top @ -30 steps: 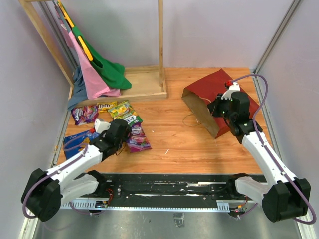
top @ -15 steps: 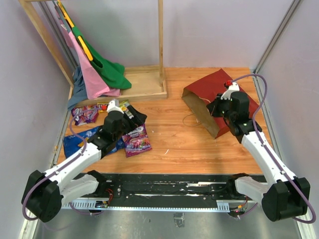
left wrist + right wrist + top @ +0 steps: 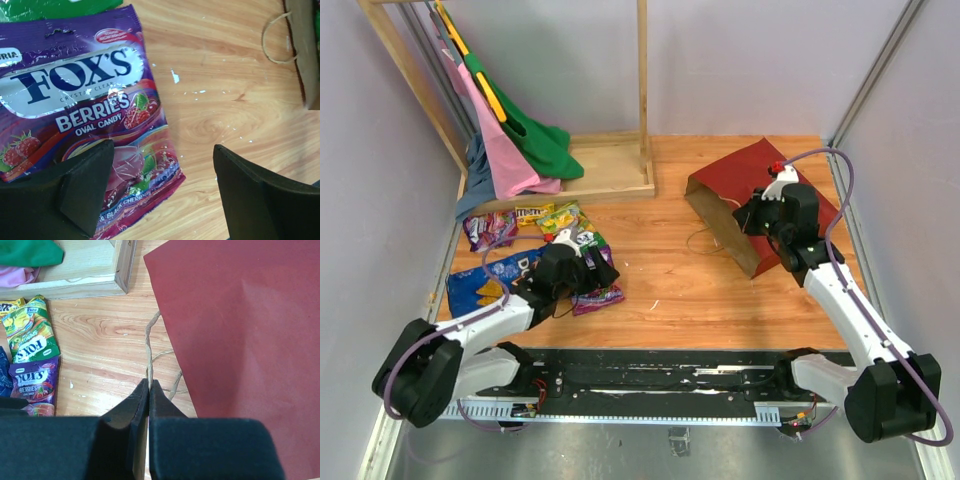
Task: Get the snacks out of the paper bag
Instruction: Place the snack at the center of the board.
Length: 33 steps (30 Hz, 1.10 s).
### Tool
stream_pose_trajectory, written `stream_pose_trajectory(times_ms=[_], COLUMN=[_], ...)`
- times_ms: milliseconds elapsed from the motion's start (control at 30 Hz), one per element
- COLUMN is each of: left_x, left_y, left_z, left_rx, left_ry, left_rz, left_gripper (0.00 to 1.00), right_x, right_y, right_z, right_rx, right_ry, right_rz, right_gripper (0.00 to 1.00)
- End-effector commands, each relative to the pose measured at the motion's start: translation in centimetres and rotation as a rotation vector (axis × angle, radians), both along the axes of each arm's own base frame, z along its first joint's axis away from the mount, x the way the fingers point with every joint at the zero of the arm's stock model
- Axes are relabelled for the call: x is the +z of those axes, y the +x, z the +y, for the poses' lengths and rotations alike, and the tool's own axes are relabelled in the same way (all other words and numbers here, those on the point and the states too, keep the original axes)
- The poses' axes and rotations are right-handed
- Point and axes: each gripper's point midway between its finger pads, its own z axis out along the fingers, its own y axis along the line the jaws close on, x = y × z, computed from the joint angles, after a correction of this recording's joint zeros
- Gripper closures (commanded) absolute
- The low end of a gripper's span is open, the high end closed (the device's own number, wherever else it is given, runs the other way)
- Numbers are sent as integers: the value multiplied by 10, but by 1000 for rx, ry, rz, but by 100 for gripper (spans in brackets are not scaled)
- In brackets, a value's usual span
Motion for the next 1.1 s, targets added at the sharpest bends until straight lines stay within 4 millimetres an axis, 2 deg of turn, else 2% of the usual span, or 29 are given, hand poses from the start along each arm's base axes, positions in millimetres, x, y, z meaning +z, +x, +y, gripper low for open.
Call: stream_pose_trajectory(times_ms=[0, 233, 400, 733, 1067], left_x=[-7, -33, -34, -17, 23], left_y=[4, 6, 13, 20, 29], left_z=[-7, -7, -3, 32, 31], left_rx=[1, -1, 17, 146, 148], left_ry=[-41, 24, 73, 185, 157], left_rz=[11, 103, 110, 39, -67], left_gripper=[14, 10, 10, 9, 10], right_x=[2, 4, 6, 5, 4], right_y=[3, 2, 1, 2, 2], right_z=[-1, -2, -5, -5, -3], right_rx=[2, 1, -8, -9, -5], right_ry=[15, 6, -2, -2, 5], right_rz=[-14, -18, -23, -20, -18], right_gripper=[99, 99, 99, 99, 99])
